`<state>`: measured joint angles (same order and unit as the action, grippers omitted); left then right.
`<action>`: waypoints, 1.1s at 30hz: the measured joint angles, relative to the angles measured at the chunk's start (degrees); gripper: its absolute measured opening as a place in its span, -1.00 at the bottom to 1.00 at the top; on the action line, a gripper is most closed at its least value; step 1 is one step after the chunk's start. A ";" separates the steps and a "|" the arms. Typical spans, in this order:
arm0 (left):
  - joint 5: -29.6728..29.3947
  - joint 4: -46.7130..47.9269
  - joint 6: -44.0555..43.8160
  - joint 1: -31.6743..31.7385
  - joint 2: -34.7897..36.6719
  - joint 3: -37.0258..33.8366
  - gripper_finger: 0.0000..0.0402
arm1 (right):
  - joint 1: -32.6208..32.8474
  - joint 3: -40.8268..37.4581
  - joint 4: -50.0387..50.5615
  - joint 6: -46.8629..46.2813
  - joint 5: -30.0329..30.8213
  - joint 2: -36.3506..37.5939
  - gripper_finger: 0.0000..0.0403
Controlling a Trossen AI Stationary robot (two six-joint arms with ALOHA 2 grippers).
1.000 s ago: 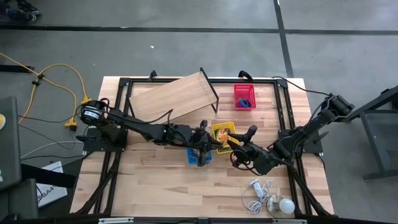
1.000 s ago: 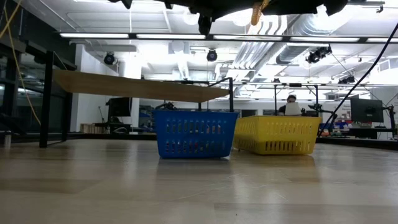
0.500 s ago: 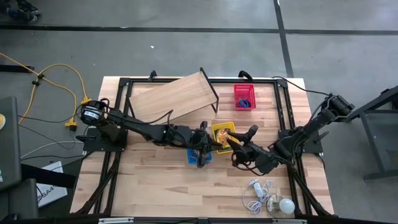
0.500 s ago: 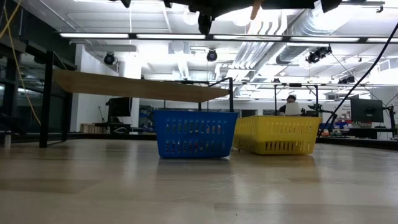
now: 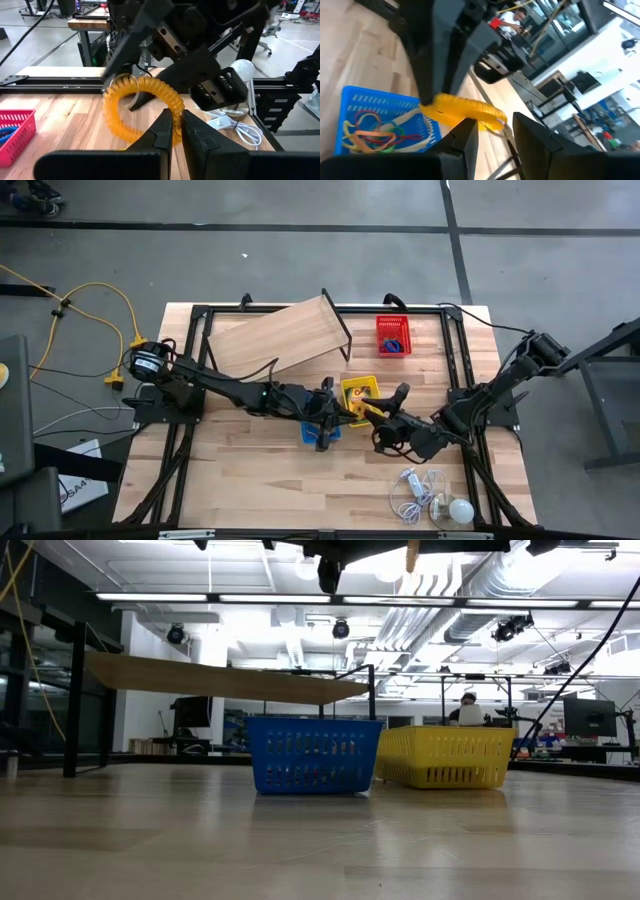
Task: Pick & Place Office Desk Supplies
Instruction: Put the yellow spring keychain into the red bin
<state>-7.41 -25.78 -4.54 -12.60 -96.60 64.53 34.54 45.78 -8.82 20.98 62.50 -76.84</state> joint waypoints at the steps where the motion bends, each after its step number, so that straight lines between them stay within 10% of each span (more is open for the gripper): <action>1: -0.03 0.01 0.00 -0.17 0.00 0.00 -0.90 | 0.00 0.00 -0.02 -0.01 0.63 0.00 -0.45; 33: 0.10 0.43 -0.04 -0.64 0.00 0.00 -0.90 | 2.00 0.00 0.00 -1.24 0.07 0.00 -0.45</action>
<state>-7.31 -25.35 -4.57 -13.24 -96.60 64.53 36.55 45.78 -8.82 19.75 62.57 -76.84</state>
